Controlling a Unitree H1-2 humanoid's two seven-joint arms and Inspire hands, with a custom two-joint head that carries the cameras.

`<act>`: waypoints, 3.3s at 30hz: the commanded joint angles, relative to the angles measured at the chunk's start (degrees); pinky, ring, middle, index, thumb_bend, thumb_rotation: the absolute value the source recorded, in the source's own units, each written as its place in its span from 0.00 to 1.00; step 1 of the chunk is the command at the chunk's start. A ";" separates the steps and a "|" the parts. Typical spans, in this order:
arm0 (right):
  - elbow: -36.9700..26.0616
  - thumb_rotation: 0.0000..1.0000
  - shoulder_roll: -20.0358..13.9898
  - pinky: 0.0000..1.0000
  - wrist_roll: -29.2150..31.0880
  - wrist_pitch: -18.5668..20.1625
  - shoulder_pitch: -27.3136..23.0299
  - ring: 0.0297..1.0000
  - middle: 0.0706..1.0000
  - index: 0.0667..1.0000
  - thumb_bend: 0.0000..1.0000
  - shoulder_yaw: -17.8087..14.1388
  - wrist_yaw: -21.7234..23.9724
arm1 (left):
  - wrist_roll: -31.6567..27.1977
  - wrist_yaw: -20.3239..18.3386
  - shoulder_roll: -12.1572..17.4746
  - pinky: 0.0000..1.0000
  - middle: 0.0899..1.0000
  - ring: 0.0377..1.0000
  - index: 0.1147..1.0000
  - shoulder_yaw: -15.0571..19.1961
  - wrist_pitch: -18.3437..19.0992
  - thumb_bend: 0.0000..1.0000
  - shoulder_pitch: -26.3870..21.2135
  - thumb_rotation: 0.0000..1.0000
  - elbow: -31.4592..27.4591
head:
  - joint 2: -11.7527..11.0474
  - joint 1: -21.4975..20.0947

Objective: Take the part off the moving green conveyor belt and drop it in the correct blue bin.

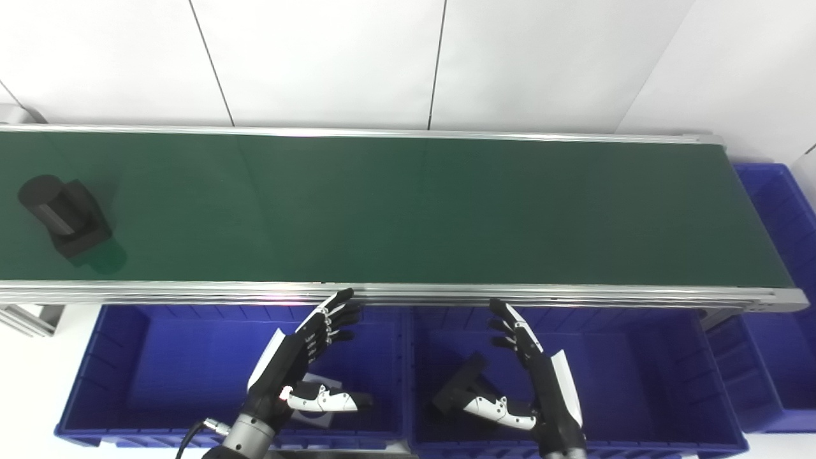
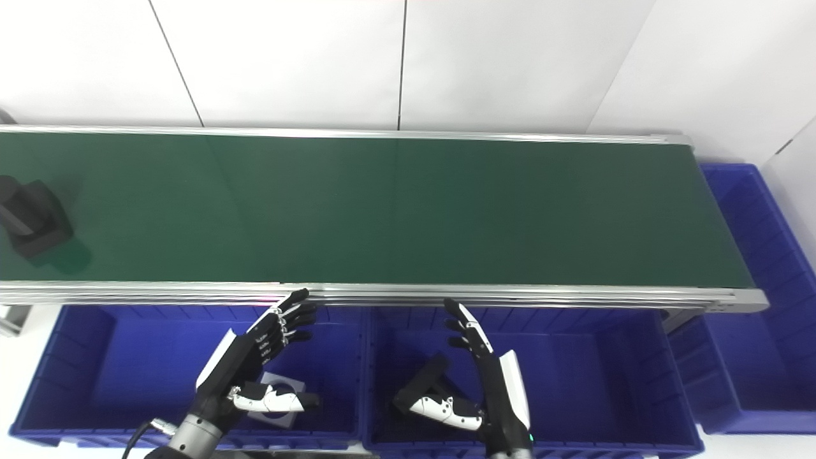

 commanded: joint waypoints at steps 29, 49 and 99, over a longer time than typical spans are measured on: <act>-0.30 0.38 0.08 0.76 0.27 -2.08 -0.43 0.84 0.88 0.88 0.88 -0.33 -0.19 | 0.70 0.46 -0.56 0.79 0.85 0.85 0.89 -0.01 -1.77 0.90 -0.33 0.13 -1.10 | 0.06 0.20; -1.25 0.38 0.00 0.75 0.81 -1.29 0.00 0.84 0.89 0.88 0.87 -0.24 0.37 | 1.42 0.66 -0.48 0.78 0.86 0.85 0.90 -0.06 -1.32 0.89 0.14 0.12 -2.14 | 0.16 0.48; 4.98 0.28 -7.30 0.87 4.89 -4.62 -0.76 0.87 0.88 0.91 0.81 4.46 -6.74 | 6.89 4.42 -3.35 0.68 0.81 0.77 0.82 -2.11 -7.52 0.98 -0.66 0.11 5.56 | -15.40 22.67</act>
